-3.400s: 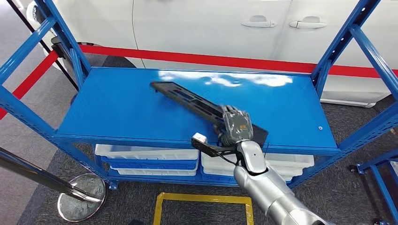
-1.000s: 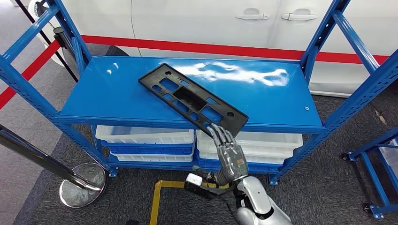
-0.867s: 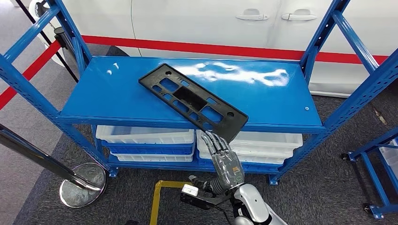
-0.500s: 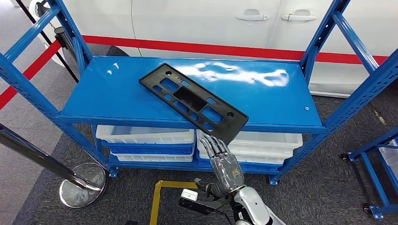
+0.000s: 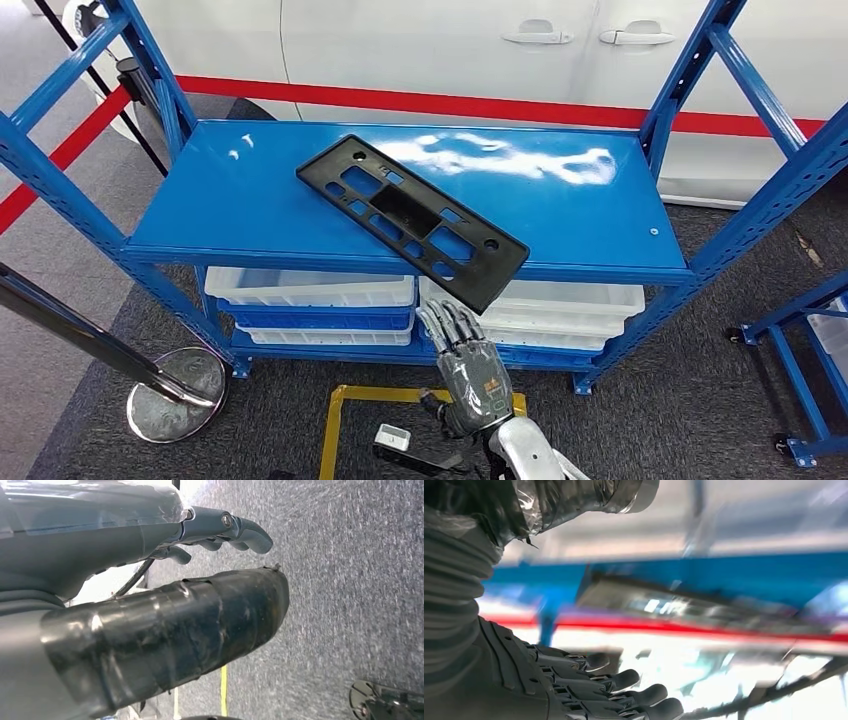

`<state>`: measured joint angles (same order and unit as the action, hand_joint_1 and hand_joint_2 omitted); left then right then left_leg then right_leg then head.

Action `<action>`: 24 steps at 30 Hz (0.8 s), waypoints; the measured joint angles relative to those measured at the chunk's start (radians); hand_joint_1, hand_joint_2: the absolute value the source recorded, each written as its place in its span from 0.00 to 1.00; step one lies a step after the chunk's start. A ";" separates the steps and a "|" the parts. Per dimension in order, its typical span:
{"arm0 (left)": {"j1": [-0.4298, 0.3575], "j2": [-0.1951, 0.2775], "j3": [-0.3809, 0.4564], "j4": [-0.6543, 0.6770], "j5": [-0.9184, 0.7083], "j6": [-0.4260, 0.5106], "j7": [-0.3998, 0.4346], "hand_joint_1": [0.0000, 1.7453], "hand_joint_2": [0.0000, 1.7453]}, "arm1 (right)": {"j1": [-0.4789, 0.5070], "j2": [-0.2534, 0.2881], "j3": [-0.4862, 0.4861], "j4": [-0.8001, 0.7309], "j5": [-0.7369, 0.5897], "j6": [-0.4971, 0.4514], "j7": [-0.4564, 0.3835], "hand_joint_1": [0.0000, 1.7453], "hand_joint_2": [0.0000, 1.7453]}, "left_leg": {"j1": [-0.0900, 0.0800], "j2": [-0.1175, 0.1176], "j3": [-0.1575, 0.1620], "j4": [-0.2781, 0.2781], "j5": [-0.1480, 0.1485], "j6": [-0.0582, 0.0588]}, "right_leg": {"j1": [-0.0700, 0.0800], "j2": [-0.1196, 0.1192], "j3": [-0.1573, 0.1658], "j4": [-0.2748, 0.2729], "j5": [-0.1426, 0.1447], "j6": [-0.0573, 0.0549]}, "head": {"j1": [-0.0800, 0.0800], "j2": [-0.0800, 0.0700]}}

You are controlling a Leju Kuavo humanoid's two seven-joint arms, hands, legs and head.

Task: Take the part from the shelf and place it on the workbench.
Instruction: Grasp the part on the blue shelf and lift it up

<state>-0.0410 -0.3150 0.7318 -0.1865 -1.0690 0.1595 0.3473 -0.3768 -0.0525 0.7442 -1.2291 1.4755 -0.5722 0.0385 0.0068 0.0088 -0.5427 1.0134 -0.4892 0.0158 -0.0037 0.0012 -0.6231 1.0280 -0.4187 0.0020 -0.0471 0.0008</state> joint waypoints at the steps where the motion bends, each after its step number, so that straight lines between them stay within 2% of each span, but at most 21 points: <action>1: 0.000 0.000 -0.001 0.000 -0.011 -0.002 0.002 0.00 0.00 | -0.020 0.005 0.009 0.022 0.043 -0.021 0.051 0.00 1.00 | 0.000 0.000 -0.001 0.000 0.000 0.000 | 0.000 0.000 0.000 0.000 0.000 0.000 | 0.000 0.000; 4: -0.003 0.000 -0.005 0.000 -0.044 -0.014 0.003 0.00 0.00 | -0.095 0.043 0.043 0.147 0.088 -0.073 0.162 0.00 1.00 | 0.000 0.001 -0.001 0.000 0.001 0.000 | 0.000 0.001 0.000 0.000 0.001 0.000 | 0.000 0.000; 8: -0.004 0.001 -0.017 0.000 -0.078 -0.027 -0.001 0.00 0.00 | -0.170 0.110 0.063 0.325 0.094 -0.110 0.209 0.00 1.00 | 0.000 0.000 0.000 0.000 0.002 0.000 | 0.000 0.000 0.000 0.000 0.001 0.000 | 0.000 0.000; 16: -0.004 0.001 -0.028 0.000 -0.099 -0.038 0.006 0.00 0.00 | -0.241 0.188 0.087 0.498 0.095 -0.113 0.256 0.00 1.00 | 0.000 0.000 0.000 0.000 0.002 0.000 | 0.000 0.000 -0.002 0.000 0.001 0.000 | 0.000 0.000; 24: -0.004 0.003 -0.028 0.000 -0.101 -0.039 0.008 0.00 0.00 | -0.271 0.221 0.087 0.572 0.090 -0.114 0.254 0.00 1.00 | 0.000 0.000 0.000 0.001 0.002 0.000 | 0.000 0.000 -0.002 0.000 0.002 0.000 | 0.000 0.000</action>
<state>-0.0452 -0.3118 0.7034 -0.1865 -1.1700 0.1205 0.3552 -0.6475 0.1689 0.8309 -0.6569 1.5651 -0.6859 0.2926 0.0066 0.0090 -0.5423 1.0140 -0.4869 0.0161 -0.0035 0.0008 -0.6253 1.0284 -0.4172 0.0023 -0.0471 0.0008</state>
